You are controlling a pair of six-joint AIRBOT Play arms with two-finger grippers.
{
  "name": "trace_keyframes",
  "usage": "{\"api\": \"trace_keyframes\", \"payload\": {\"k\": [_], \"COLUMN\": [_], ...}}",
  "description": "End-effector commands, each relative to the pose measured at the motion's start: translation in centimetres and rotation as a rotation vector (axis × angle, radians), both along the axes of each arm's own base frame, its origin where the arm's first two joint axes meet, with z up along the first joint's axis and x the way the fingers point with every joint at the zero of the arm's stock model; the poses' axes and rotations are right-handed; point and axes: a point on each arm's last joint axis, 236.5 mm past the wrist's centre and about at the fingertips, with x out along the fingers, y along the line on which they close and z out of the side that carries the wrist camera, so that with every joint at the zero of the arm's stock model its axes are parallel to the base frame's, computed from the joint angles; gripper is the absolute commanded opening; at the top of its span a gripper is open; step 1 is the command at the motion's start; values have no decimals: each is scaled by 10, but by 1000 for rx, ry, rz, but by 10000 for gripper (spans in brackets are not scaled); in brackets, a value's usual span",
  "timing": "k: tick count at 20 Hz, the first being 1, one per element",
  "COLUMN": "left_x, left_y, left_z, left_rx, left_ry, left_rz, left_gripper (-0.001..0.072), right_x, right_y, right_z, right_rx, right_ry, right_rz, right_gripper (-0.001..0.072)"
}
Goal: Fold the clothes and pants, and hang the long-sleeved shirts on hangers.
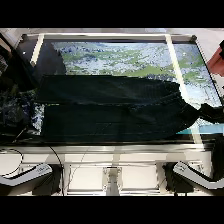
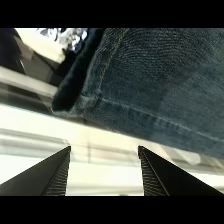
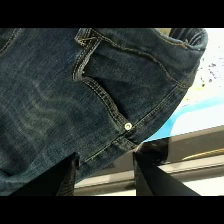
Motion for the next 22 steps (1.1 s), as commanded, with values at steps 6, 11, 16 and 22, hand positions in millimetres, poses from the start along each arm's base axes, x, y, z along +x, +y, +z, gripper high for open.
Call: {"api": "trace_keyframes", "payload": {"k": [6, 11, 16, 22], "left_x": [28, 18, 11, 11], "left_y": [-8, -6, -11, -15], "left_z": [-9, -15, -30, -37], "left_rx": [87, 139, 115, 81], "left_ry": [-120, -57, -36, -24], "left_rz": [-198, -280, -267, -264], "left_gripper": [489, 488, 488, 487], "right_x": [-6, -10, -9, -10], "right_y": [7, 11, 12, 13], "right_z": [0, 0, 1, 1], "right_rx": [30, 44, 50, 55], "right_ry": [24, 38, 36, 40], "right_rz": [11, 17, 18, 20], "right_gripper": [370, 370, 370, 370]}}
